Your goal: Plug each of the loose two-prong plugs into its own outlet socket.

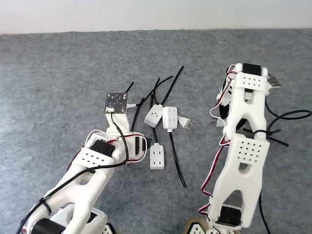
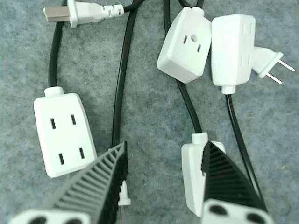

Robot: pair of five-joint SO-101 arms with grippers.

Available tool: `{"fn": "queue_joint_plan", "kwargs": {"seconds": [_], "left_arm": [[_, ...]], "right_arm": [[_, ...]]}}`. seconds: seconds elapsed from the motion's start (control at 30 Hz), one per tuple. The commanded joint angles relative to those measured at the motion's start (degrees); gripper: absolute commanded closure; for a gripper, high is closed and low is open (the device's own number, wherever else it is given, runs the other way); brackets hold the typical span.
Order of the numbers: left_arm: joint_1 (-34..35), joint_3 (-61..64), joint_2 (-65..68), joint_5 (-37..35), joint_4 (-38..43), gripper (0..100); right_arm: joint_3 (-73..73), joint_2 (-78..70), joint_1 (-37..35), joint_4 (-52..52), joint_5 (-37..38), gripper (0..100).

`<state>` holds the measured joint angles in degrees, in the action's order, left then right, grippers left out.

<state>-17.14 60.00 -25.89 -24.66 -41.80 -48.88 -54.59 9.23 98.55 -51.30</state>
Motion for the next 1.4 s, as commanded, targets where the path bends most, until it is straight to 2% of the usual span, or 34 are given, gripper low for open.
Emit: {"fn": "queue_joint_plan", "kwargs": {"seconds": [0.0,0.33,0.57,0.73,0.9,0.97,1.2,1.37], "left_arm": [[-0.3,-0.4,-1.2,0.4,1.0,75],[-0.3,-0.4,-1.2,0.4,0.9,75],[-0.3,-0.4,-1.2,0.4,0.9,75],[-0.3,-0.4,-1.2,0.4,0.9,75],[-0.3,-0.4,-1.2,0.4,1.0,75],[-0.3,-0.4,-1.2,0.4,1.1,75],[-0.3,-0.4,-1.2,0.4,1.1,75],[-0.3,-0.4,-1.2,0.4,1.1,75]], "right_arm": [[-1.5,-0.1,1.3,-0.6,-0.7,81.2],[-1.5,-0.1,2.6,-0.9,-0.6,82.0],[-1.5,-1.5,5.1,-1.6,-0.3,99.1],[-1.5,-0.7,5.2,-2.1,0.0,99.1],[-1.5,0.7,4.4,-1.2,3.5,99.1],[-1.5,1.5,3.1,0.0,6.8,99.1],[-1.5,2.0,-2.0,4.1,29.2,99.1],[-1.5,2.1,-1.9,3.7,37.8,99.1]]}}
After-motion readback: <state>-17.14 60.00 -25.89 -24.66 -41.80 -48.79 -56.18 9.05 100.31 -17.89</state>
